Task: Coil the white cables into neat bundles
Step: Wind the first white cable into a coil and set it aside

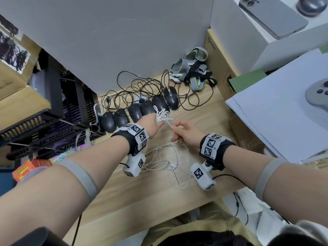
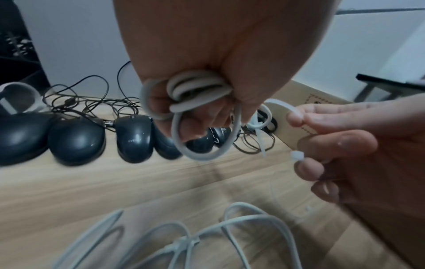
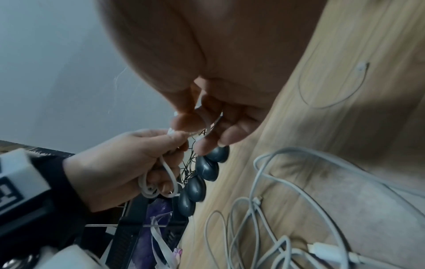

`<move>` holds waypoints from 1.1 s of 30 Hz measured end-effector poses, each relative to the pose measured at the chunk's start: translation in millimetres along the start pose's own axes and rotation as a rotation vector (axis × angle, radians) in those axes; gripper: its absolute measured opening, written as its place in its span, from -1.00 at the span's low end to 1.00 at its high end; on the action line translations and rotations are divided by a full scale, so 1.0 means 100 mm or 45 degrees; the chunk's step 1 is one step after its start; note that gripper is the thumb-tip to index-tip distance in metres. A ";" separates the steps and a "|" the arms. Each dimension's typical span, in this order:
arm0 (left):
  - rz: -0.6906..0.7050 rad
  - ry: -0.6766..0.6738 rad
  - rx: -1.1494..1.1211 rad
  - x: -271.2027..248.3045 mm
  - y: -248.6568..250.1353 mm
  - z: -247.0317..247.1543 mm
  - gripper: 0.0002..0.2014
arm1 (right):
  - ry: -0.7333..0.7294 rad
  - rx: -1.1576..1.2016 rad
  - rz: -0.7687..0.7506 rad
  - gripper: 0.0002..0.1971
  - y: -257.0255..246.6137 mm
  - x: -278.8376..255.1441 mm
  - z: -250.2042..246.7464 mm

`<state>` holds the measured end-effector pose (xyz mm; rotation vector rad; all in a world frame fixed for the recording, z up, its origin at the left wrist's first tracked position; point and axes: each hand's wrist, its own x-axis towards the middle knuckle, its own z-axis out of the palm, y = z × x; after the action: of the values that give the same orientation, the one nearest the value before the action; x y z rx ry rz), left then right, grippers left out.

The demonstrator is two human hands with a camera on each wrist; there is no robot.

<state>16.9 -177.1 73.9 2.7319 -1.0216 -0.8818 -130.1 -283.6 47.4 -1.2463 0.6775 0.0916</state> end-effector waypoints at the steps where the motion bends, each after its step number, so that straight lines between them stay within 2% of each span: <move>1: -0.036 -0.019 -0.025 0.00 0.01 0.00 -0.71 | -0.019 0.015 -0.023 -0.90 0.00 -0.01 0.00; 4: -0.160 -0.046 -0.198 -0.01 0.02 0.01 -0.67 | -0.048 -0.024 -0.130 -0.87 -0.02 0.00 -0.01; 6: -0.265 -0.038 -0.327 -0.02 0.01 -0.03 -0.65 | 0.068 -0.112 -0.151 -0.88 -0.01 0.03 -0.03; 8: -0.315 -0.043 -0.460 0.00 -0.03 -0.06 -0.64 | 0.259 -0.223 -0.130 -0.95 0.01 0.04 -0.08; 9: -0.306 -0.061 -0.555 0.00 -0.05 -0.07 -0.64 | 0.320 -0.278 -0.111 -0.95 0.03 0.04 -0.10; 11: -0.239 -0.158 -0.797 0.03 -0.09 -0.06 -0.63 | 0.309 -0.299 -0.062 -0.94 0.05 0.02 -0.13; 13: -0.162 -0.276 -0.975 0.03 -0.07 -0.05 -0.67 | 0.241 -0.145 -0.025 -0.90 0.07 0.04 -0.13; 15: -0.099 -0.399 -1.018 -0.01 0.00 -0.04 -0.69 | 0.224 0.005 0.044 -0.85 0.05 0.06 -0.13; 17: -0.026 -0.525 -0.976 -0.07 0.08 -0.04 -0.71 | 0.205 0.163 0.122 -0.77 -0.01 0.08 -0.13; 19: 0.048 -0.627 -0.902 -0.10 0.14 -0.03 -0.75 | 0.129 0.458 0.184 -0.73 -0.07 0.09 -0.16; 21: 0.071 -0.681 -0.825 -0.12 0.16 -0.04 -0.76 | 0.023 0.741 0.276 -0.73 -0.12 0.08 -0.23; 23: 0.073 -0.698 -0.713 -0.14 0.17 -0.09 -0.76 | -0.075 0.873 0.360 -0.70 -0.14 0.07 -0.32; 25: 0.092 -0.664 -0.450 -0.16 0.19 -0.15 -0.78 | -0.122 0.850 0.393 -0.66 -0.16 0.05 -0.38; 28: 0.126 -0.565 0.043 -0.19 0.23 -0.20 -0.79 | -0.148 0.649 0.371 -0.65 -0.23 0.01 -0.37; 33: 0.278 -0.482 0.331 -0.19 0.35 -0.15 -0.54 | -0.257 0.460 0.234 -0.62 -0.31 0.03 -0.16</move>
<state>-6.7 -194.0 104.8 2.6302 -1.5687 -1.3417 -121.8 -309.2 69.6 -0.8145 0.6001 0.2333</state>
